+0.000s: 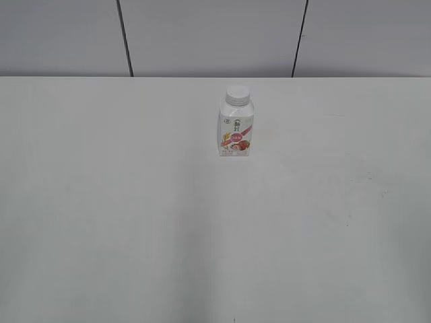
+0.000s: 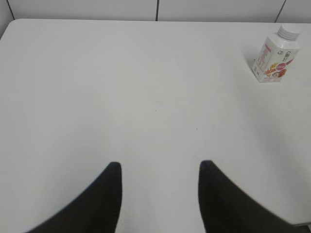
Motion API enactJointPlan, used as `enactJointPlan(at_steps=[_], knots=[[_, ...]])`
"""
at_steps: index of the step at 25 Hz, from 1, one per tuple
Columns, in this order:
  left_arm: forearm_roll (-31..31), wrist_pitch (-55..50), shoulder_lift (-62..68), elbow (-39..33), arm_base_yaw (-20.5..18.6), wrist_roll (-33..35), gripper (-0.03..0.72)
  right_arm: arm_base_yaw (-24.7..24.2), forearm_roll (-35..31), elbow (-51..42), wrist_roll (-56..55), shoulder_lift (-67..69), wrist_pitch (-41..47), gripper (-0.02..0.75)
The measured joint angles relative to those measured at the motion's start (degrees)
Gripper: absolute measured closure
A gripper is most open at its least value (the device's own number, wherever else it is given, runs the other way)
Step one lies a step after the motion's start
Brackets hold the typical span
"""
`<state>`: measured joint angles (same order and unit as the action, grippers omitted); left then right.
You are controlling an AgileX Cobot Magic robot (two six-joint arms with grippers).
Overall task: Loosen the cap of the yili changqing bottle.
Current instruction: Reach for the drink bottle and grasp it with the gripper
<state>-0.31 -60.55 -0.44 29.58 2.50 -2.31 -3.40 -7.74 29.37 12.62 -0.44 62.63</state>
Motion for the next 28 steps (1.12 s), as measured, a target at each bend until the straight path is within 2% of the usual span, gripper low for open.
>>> enactJointPlan(at_steps=[28], knots=[[0.00,0.00,0.00,0.00,0.00,0.37,0.357,0.00,0.00,0.00,-0.01,0.00,0.00,0.205]])
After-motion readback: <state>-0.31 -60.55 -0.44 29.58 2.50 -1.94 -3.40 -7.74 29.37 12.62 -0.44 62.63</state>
